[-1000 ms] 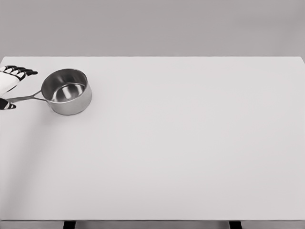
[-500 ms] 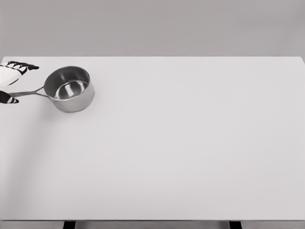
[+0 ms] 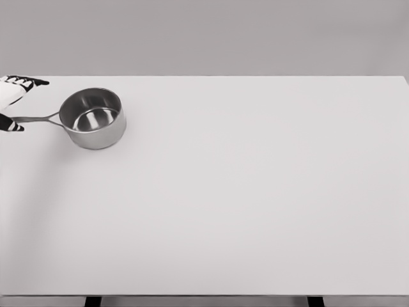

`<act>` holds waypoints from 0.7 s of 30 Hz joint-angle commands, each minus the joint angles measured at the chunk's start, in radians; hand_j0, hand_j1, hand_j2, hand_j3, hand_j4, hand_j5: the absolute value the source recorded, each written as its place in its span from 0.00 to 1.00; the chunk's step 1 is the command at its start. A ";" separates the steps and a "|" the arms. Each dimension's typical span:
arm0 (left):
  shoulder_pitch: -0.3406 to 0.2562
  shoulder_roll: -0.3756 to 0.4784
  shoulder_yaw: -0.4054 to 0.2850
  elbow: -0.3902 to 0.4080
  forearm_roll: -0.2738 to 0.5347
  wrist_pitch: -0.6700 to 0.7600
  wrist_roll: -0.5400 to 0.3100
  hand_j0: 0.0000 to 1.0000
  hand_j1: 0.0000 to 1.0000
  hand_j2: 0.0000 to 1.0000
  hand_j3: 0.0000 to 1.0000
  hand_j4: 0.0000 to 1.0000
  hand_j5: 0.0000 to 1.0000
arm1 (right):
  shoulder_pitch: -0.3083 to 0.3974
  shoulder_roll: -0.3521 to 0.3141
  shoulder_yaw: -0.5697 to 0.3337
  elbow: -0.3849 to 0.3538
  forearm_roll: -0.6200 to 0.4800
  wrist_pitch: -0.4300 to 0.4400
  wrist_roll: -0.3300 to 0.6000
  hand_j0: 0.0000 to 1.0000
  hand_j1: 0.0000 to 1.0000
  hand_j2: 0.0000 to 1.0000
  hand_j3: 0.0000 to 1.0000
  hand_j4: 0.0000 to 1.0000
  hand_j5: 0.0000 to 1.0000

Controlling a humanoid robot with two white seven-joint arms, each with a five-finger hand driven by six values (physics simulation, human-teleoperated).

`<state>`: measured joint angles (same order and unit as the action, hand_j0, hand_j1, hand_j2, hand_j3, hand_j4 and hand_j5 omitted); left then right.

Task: Rotate pot handle

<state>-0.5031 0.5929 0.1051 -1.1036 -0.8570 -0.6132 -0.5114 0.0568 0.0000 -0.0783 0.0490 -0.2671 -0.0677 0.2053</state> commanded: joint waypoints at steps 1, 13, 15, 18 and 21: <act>0.000 0.001 -0.008 0.014 0.006 0.002 0.001 1.00 1.00 1.00 1.00 1.00 1.00 | 0.000 0.000 0.000 0.000 0.000 0.000 0.000 1.00 1.00 1.00 1.00 1.00 1.00; -0.049 -0.001 -0.036 0.059 0.006 0.038 0.001 1.00 1.00 1.00 1.00 1.00 1.00 | 0.000 0.000 0.000 0.000 0.000 0.000 0.000 1.00 1.00 1.00 1.00 1.00 1.00; -0.061 -0.001 -0.036 0.074 0.006 0.038 0.001 1.00 1.00 1.00 1.00 1.00 1.00 | 0.000 0.000 0.000 0.000 0.000 0.000 0.000 1.00 1.00 1.00 1.00 1.00 1.00; -0.077 -0.001 -0.036 0.091 0.006 0.038 0.001 1.00 1.00 1.00 1.00 1.00 1.00 | 0.000 0.000 0.000 0.000 0.000 0.000 0.000 1.00 1.00 1.00 1.00 1.00 1.00; -0.078 -0.001 -0.036 0.093 0.007 0.036 0.001 1.00 1.00 1.00 1.00 1.00 1.00 | 0.000 0.000 0.000 0.000 0.000 0.000 0.000 1.00 1.00 1.00 1.00 1.00 1.00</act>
<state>-0.5814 0.5914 0.0683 -1.0161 -0.8559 -0.5789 -0.5110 0.0568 0.0000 -0.0783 0.0490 -0.2671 -0.0678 0.2053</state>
